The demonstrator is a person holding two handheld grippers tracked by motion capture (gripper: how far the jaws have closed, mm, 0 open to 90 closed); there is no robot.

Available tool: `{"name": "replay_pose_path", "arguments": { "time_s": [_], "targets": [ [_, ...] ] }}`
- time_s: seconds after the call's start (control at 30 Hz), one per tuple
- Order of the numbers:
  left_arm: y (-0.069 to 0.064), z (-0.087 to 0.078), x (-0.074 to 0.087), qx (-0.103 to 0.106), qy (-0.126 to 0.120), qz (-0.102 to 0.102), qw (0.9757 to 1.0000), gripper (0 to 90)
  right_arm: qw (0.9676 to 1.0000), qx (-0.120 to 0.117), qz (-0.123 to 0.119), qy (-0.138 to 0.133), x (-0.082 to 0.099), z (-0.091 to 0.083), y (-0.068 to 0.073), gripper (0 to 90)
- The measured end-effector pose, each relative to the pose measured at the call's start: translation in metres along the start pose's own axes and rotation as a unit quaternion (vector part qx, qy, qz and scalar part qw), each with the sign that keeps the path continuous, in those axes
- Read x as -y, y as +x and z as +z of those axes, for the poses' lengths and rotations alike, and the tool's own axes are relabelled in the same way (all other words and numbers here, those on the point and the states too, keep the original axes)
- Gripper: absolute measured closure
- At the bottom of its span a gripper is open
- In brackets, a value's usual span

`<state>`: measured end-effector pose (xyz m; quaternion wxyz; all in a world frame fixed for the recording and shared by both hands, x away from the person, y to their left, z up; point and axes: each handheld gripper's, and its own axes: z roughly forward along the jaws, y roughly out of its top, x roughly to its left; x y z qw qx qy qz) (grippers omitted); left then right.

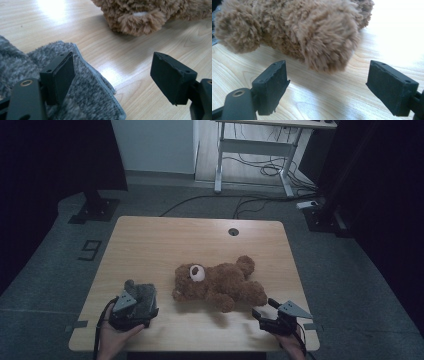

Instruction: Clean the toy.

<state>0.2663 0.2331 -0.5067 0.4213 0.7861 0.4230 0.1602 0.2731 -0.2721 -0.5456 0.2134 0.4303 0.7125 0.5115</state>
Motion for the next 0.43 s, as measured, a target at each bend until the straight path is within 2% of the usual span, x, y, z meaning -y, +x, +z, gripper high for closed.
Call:
{"name": "replay_pose_path", "arguments": {
  "time_s": [0.1,0.3,0.43],
  "targets": [
    [0.0001,0.0013,0.0025,0.005,0.003,-0.004,1.0,20.0,1.0,-0.003,-0.006,0.007,0.002,0.0013,-0.003,16.4],
    [0.0005,-0.0016,0.0011,-0.003,-0.008,-0.01,0.9999,20.5,0.9998,-0.006,-0.019,0.008,0.0024,-0.0017,-0.0034,15.1],
    [-0.0018,-0.0045,-0.0005,-0.005,-0.013,-0.005,0.9999,20.8,0.9998,-0.003,-0.018,-0.007,0.0018,-0.0053,-0.0012,14.2]
  ]
}}
